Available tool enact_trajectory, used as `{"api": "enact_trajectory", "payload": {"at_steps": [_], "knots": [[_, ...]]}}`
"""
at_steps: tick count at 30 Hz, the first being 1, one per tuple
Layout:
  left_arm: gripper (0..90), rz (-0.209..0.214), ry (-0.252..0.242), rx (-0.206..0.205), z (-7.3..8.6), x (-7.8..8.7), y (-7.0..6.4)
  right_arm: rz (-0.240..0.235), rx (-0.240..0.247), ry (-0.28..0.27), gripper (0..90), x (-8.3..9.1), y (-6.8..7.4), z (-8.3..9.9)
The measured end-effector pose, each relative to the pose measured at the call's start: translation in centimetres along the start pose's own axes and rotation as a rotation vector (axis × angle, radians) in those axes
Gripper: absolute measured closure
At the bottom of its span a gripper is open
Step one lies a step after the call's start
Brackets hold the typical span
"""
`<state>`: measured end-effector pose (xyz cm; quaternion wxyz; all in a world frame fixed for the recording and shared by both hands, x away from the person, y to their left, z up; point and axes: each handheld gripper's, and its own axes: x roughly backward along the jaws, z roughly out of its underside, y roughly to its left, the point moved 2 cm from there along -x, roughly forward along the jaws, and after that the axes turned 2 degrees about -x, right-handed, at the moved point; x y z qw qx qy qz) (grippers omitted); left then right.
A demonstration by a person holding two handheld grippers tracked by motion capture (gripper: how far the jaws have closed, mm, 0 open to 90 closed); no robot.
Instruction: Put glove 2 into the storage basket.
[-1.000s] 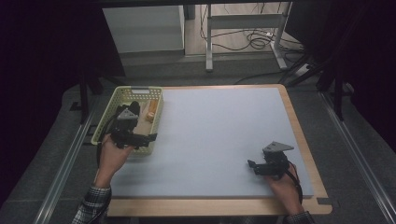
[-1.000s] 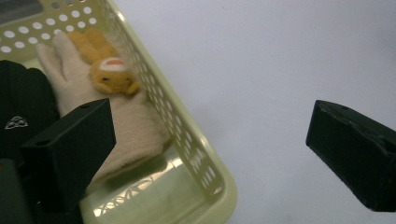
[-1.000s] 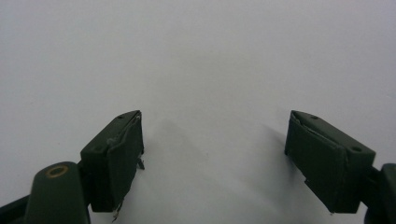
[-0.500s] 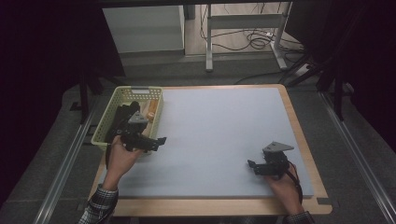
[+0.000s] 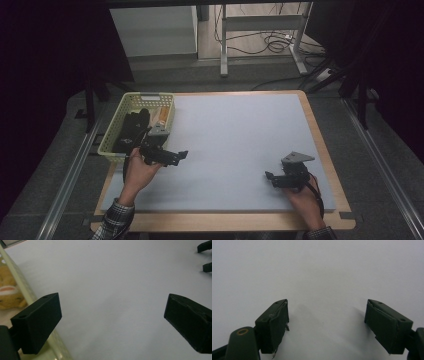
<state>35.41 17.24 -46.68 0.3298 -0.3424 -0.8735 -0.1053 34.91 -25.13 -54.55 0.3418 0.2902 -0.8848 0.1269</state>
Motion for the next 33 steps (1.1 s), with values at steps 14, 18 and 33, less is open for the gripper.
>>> {"api": "enact_trajectory", "payload": {"at_steps": [14,18,33], "knots": [[1.6,0.065,-0.019,-0.017,-0.2,-1.9,-2.1,0.000,0.001,0.000,19.1,0.0,0.0,0.0],[1.6,0.086,-0.022,-0.017,0.0,-2.6,-2.7,0.000,0.002,0.001,19.1,0.0,0.0,0.0],[1.6,0.134,-0.014,-0.045,1.5,-5.1,-4.8,0.000,0.001,0.000,19.1,0.0,0.0,0.0]]}}
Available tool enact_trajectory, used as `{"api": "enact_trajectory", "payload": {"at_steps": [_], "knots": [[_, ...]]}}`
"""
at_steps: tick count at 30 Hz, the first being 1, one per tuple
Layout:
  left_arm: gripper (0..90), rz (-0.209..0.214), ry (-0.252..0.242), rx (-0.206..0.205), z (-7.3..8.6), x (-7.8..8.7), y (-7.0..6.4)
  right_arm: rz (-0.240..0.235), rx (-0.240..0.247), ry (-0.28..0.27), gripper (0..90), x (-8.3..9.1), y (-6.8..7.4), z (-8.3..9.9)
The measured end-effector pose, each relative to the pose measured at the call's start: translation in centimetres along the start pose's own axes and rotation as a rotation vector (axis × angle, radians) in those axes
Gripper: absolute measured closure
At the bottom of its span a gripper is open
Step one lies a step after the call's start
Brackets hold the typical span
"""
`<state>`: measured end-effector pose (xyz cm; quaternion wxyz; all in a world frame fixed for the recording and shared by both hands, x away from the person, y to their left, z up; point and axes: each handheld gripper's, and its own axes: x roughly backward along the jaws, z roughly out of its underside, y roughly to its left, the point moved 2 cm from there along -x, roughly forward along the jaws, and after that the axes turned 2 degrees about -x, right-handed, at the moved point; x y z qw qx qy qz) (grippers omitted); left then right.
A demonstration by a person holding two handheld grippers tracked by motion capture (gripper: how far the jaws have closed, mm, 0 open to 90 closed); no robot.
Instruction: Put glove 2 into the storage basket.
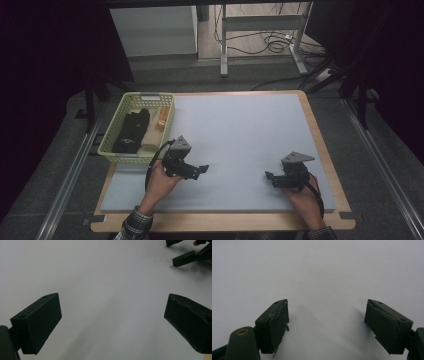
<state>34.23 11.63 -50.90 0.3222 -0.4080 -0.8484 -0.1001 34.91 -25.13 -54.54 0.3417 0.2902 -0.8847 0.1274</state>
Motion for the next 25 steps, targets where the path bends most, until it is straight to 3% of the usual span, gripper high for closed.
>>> {"api": "enact_trajectory", "payload": {"at_steps": [15,25], "knots": [[1.3,-0.068,0.124,-0.034,3.8,-3.8,-0.4,0.000,0.000,0.000,19.1,0.0,0.0,0.0],[0.1,-0.074,0.125,-0.041,3.8,-3.9,-0.5,0.000,0.000,0.000,19.0,0.0,0.0,0.0]]}}
